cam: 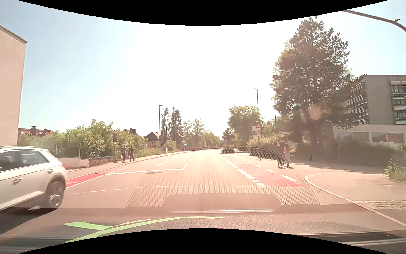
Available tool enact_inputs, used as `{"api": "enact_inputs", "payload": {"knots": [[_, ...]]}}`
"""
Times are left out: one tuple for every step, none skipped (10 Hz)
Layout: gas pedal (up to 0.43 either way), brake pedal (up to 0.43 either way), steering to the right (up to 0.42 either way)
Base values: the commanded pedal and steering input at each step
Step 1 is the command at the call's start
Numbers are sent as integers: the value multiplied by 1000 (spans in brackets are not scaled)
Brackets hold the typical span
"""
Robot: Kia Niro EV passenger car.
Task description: Follow the waypoints while adhering to traffic rules and regulations
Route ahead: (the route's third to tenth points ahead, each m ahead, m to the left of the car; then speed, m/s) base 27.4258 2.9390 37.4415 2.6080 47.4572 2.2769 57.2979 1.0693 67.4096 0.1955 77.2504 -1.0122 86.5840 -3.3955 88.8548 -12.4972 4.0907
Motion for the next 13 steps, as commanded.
{"api": "enact_inputs", "payload": {"knots": [[319, 0, -5], [319, 0, -4], [319, 0, -2], [319, 0, 0], [319, 0, 1], [319, 0, 1], [319, 0, 2], [319, 0, 4], [319, 0, 4], [319, 0, 4], [319, 0, 4], [319, 0, 4], [319, 0, 4]]}}
